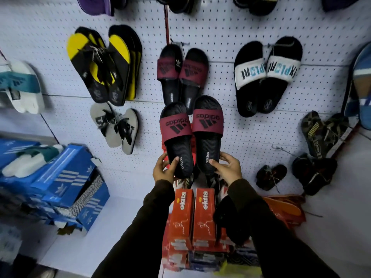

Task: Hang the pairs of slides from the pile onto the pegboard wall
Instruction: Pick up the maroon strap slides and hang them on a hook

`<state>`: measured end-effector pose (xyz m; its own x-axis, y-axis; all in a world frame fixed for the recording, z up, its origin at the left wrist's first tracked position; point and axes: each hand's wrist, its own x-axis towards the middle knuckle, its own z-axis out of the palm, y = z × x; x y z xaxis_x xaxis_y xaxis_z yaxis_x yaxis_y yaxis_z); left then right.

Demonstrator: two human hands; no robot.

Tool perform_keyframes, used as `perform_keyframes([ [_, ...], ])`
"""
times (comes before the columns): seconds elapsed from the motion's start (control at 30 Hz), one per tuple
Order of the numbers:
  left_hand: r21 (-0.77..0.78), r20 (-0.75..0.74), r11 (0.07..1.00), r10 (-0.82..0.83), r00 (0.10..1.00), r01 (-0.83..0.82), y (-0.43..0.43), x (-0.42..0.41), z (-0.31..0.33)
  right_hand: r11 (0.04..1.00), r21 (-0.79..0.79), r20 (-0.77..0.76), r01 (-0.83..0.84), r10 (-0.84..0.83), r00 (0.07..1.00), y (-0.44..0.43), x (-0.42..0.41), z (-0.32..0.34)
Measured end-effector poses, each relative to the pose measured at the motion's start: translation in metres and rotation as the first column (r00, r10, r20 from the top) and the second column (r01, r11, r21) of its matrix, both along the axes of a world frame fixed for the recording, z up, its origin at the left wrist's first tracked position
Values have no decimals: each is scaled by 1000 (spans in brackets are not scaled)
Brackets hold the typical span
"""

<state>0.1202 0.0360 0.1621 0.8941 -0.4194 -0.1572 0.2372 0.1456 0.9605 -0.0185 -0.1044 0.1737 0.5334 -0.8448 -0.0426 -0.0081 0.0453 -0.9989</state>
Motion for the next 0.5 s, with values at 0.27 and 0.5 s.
perform_keyframes([
  [0.27,-192,140,981,39,989,-11,-16,49,83,989,-138,165,42,-19,986,-6,47,81],
  [0.5,-302,262,953,93,960,-10,-27,95,161,973,-215,258,85,-27,966,-18,89,145],
])
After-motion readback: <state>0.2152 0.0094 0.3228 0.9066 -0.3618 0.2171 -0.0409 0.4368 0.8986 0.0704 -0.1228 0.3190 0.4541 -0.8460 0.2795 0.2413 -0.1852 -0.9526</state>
